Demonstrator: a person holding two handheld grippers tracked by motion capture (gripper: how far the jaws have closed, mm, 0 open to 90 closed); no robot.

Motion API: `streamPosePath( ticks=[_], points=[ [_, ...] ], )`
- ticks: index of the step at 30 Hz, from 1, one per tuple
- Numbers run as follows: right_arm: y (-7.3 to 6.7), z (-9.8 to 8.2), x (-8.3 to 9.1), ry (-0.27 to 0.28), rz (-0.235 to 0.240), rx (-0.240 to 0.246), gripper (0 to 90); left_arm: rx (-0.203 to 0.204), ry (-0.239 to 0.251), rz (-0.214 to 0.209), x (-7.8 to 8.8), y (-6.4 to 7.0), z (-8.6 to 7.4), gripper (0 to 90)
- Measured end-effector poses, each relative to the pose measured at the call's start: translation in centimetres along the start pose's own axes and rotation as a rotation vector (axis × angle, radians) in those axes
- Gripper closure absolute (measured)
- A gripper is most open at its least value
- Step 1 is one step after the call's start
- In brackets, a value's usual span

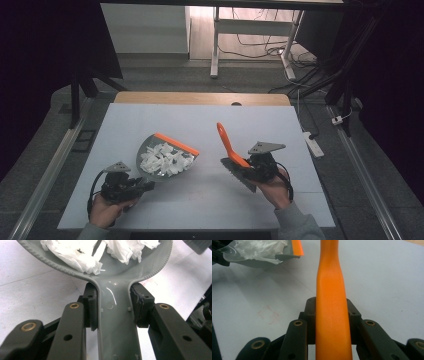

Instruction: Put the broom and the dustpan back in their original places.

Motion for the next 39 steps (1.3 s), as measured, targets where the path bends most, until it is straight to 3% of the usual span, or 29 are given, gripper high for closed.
streamPosePath(
  ticks=[3, 11, 19, 27, 39],
  points=[
    [0.1, -0.3, 0.3, -0.003, 0.012, -0.002, 70.5, 0.013, 0.008, 0.028, 0.1, -0.1, -0.1, 61.1],
    [0.5, -1.4, 1.0, -0.015, 0.035, -0.023, 70.5, 0.104, 0.043, 0.123, 0.2, -0.9, -0.6, 61.1],
    [0.6, -2.3, 1.6, -0.029, 0.039, -0.051, 70.5, 0.156, 0.060, 0.208, -0.2, -1.6, -1.0, 61.1],
    [0.4, -3.0, 2.4, -0.042, 0.026, -0.084, 70.5, 0.194, 0.064, 0.257, -0.4, -2.5, -1.1, 61.1],
    [0.3, -4.4, 2.0, -0.097, 0.054, -0.140, 70.5, 0.239, 0.049, 0.307, -0.7, -3.6, -1.4, 61.1]
  ],
)
Point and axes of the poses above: each handheld gripper's, and its own axes: x roughly backward along the jaws, z roughly out of its top, y roughly to its right, the point moved 4 cm from there along -x, roughly forward along the jaws, and after that the axes turned 12 degrees about y, right-handed, at the moved point
